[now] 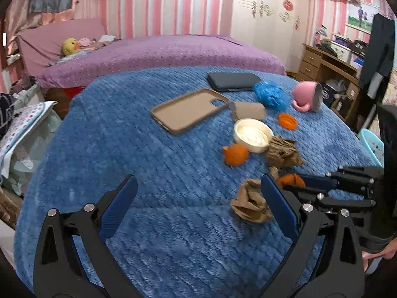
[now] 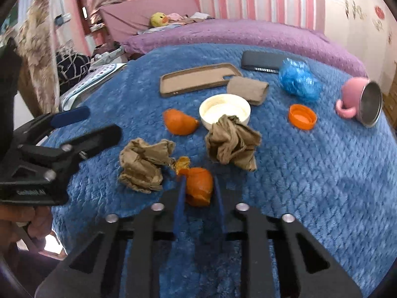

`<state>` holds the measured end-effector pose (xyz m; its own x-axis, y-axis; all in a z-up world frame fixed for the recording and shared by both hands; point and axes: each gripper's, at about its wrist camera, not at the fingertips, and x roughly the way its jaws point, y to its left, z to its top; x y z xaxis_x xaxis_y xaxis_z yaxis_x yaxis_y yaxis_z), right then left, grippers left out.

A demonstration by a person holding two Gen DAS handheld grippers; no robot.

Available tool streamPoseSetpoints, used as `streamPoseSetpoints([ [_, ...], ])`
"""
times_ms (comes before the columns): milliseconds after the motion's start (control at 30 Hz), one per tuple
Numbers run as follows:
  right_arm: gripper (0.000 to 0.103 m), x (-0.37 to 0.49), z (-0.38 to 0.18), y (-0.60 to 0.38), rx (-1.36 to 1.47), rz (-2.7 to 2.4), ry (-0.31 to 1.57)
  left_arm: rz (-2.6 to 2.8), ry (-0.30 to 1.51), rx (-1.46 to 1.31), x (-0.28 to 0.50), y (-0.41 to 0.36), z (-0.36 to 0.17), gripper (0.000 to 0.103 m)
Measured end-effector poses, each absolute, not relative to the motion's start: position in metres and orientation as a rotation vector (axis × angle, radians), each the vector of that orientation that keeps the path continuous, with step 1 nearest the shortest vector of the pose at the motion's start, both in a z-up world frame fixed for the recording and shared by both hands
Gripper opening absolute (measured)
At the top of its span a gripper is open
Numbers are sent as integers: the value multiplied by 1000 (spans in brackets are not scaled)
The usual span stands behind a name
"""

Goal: Collect trash
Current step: 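Grasp the crumpled brown paper with the left tool while the right tool grasps the orange peel, then carry the orange peel over the basket with the right tool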

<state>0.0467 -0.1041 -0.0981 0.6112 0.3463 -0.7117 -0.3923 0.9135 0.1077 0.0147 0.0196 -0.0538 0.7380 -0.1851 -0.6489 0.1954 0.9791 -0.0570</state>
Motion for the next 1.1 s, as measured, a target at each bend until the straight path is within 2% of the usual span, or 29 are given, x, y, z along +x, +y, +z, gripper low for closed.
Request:
streamPoseSetpoints([
  [167,14,38,-72,-130,-25,394,722,-269,741,50,13,0,-60,95],
  [233,14,35,-62,-144,-7,369,683,-285,756,69,14,-9,-63,91],
  [333,14,35,-53,-161,13,339,658,-293,798,105,18,-21,-71,65],
  [400,14,37,-52,-170,27,329,662,-327,830,112,20,-31,-76,38],
  [433,14,38,-50,-174,31,324,660,-337,834,117,20,-34,-77,35],
  [833,14,24,-32,-211,67,249,574,-269,600,36,4,-34,-25,34],
  [1100,14,18,-23,-237,65,192,540,-291,520,43,0,-60,-1,34],
])
